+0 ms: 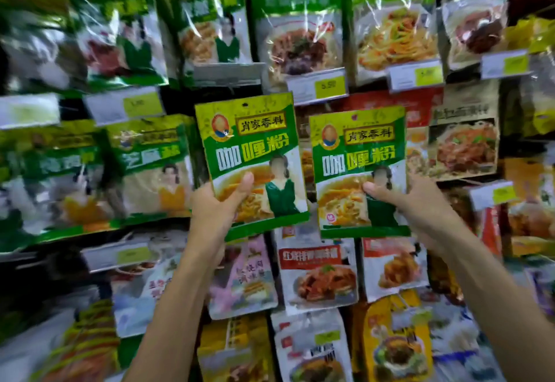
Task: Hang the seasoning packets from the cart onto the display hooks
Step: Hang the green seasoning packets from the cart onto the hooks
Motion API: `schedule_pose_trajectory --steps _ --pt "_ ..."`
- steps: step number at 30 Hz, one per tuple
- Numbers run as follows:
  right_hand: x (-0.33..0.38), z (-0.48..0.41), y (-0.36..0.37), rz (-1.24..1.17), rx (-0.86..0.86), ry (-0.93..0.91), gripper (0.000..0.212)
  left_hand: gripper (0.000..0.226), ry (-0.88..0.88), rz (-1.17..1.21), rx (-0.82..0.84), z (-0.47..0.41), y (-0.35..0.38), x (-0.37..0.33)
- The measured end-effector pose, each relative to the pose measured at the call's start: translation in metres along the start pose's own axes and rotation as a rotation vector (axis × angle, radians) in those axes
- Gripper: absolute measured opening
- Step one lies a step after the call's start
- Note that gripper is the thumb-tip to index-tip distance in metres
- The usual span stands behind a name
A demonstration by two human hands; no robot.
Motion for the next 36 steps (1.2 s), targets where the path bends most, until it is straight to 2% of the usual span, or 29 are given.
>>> schedule_pose_trajectory --steps 2,5,8,12,14,17,21,26,28,30,32,36 --pt "0.007 -0.01 0.038 -0.04 0.07 -0.005 0.095 0.024 0.038 -0.033 -0.042 -0.007 -0.033 -0.011" --pt "0.011 -0.023 0.089 -0.1 0.162 0.019 0.099 0.013 0.07 -0.089 -0.109 -0.015 -0.078 -0.02" --pt "0.01 -0.033 0.131 -0.159 0.259 0.046 0.073 0.023 0.045 -0.102 -0.158 -0.021 -0.112 -0.022" --pt "0.006 -0.055 0.166 -0.21 0.287 0.059 0.019 0.026 0.016 -0.096 -0.216 -0.028 -0.141 -0.021" --pt "0.009 -0.062 0.178 -0.222 0.291 0.058 0.005 0.027 0.015 -0.096 -0.234 -0.031 -0.15 -0.02" --pt "0.013 -0.069 0.185 -0.235 0.28 0.086 0.009 0.021 0.025 -0.085 -0.245 -0.036 -0.16 -0.02" --pt "0.012 -0.071 0.188 -0.225 0.268 0.122 0.02 0.028 0.013 -0.098 -0.271 -0.042 -0.166 -0.017" --pt "0.006 -0.073 0.183 -0.186 0.244 0.124 0.017 0.009 0.017 -0.126 -0.272 -0.048 -0.161 -0.013" --pt "0.004 -0.074 0.182 -0.166 0.243 0.12 0.014 0.012 0.003 -0.128 -0.254 -0.05 -0.157 -0.012" --pt "0.002 -0.076 0.182 -0.163 0.244 0.122 0.015 0.027 -0.012 -0.118 -0.233 -0.05 -0.154 -0.011" --pt "0.0 -0.08 0.183 -0.139 0.243 0.132 0.024 0.036 -0.017 -0.116 -0.227 -0.05 -0.151 -0.013" --pt "-0.004 -0.093 0.182 -0.082 0.225 0.158 0.056 0.034 -0.024 -0.125 -0.222 -0.049 -0.147 -0.015"
Point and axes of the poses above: each hand's wrist, its own z-axis away from the middle knuckle, its own y-axis out of the palm, x = y × z, the point moved 8 cm from there along -z, towards the middle knuckle, and after that the axes turned 6 degrees about -z, right-handed, at the moved point
